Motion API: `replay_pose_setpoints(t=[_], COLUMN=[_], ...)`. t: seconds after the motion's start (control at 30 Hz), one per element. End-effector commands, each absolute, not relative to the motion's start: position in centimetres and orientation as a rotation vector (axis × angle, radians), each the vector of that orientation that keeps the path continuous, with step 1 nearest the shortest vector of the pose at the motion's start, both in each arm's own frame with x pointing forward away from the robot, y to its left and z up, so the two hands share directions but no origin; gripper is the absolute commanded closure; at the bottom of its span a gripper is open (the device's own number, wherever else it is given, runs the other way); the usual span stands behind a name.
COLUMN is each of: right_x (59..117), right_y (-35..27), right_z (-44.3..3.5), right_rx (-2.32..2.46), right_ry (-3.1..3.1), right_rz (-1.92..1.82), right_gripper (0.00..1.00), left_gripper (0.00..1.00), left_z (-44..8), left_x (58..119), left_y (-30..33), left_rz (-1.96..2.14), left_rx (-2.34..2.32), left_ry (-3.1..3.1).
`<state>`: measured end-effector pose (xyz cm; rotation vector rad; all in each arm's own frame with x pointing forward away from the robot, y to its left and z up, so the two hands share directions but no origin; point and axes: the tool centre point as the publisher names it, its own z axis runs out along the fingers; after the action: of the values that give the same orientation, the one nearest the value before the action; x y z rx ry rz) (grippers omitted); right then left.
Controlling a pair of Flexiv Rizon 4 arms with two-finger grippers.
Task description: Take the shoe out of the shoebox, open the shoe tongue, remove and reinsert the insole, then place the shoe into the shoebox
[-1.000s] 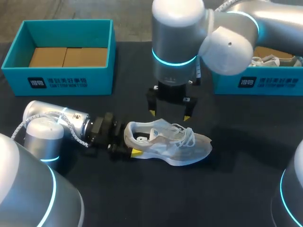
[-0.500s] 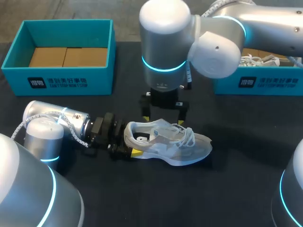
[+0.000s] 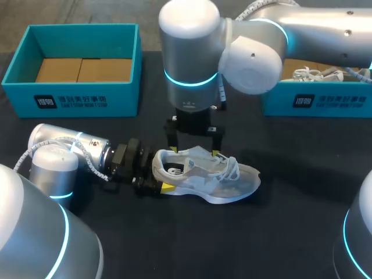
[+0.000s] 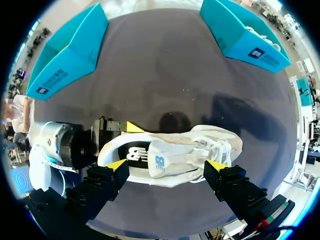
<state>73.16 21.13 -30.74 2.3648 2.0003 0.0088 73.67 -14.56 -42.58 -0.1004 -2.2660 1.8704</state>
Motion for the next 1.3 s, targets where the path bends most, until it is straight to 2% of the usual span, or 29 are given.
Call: replay_pose_setpoints(t=[0.03, 1.3], right_x=[72.8, 71.9], right_y=[21.9, 22.4], right_z=[-31.0, -34.6], right_rx=[2.374, 2.283], right_ry=[1.96, 1.901], right_rz=[-0.004, -0.179], right_gripper=[0.0, 0.0], left_gripper=[1.0, 1.0], left_z=[-42.6, -42.6], left_x=[73.7, 73.7], left_y=[-14.5, -14.5], left_rz=[1.872, 1.872], left_rx=[-0.099, -0.099], left_ry=[-2.267, -2.267])
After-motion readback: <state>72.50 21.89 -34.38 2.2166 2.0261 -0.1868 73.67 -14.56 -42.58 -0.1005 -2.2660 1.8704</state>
